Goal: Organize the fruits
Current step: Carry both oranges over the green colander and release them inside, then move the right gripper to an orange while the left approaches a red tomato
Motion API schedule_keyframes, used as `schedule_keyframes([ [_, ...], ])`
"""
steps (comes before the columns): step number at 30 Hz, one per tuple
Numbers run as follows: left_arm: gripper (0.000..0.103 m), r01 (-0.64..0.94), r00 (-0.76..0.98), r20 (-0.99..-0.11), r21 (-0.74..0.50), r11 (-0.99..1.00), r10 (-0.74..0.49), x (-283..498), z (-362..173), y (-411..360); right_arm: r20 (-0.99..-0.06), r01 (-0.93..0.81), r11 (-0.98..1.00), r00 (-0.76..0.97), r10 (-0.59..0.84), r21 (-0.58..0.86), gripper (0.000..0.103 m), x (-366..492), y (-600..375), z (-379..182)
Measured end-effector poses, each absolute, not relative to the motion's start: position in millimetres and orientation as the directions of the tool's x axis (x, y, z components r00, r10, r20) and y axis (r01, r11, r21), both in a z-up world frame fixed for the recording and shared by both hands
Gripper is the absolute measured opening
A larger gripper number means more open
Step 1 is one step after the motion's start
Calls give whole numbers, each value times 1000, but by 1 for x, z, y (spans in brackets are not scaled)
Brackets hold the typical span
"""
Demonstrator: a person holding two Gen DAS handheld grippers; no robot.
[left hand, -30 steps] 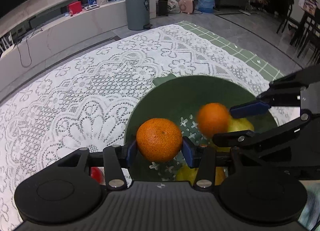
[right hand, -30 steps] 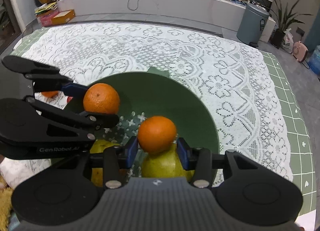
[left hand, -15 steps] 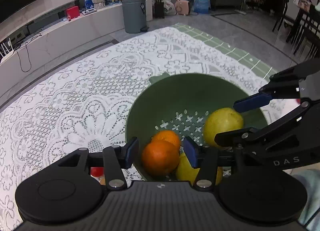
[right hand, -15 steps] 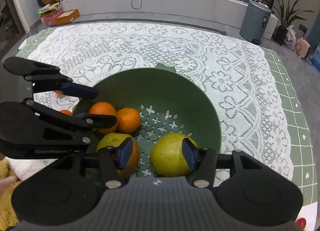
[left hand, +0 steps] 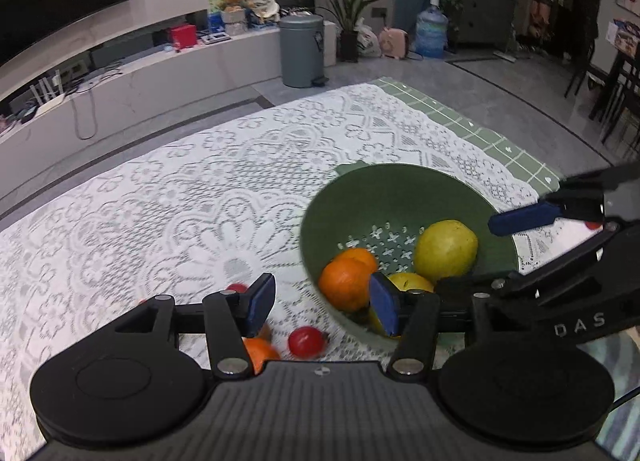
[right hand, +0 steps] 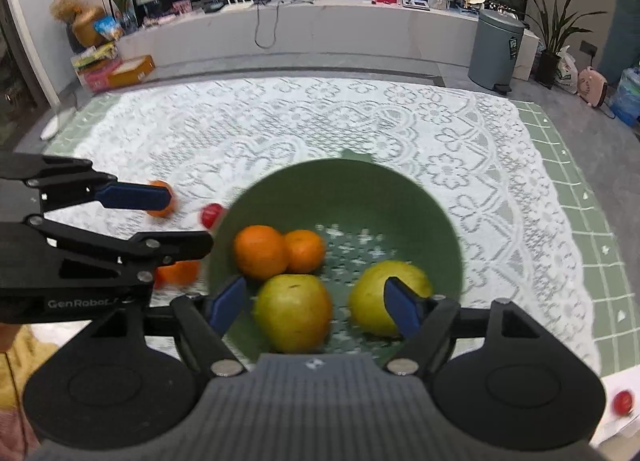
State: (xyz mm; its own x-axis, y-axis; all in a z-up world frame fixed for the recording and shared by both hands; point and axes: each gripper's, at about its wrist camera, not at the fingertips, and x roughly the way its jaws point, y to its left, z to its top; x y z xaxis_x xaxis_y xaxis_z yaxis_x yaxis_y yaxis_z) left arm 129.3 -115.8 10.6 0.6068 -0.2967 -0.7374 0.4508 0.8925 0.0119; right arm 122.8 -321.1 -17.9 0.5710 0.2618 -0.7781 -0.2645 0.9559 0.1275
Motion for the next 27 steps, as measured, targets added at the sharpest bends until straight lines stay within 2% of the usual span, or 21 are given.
schedule_keyframes([
  [13,64,336,674,-696,-9,942,-247,87,22,-57,-715,-202,944,617,329,261,78,77,-275,-24],
  [27,65,205,695,-691,-74,976,-198,86,-1,8,-689,-226,953,659,303,203,78,65,-216,-47],
])
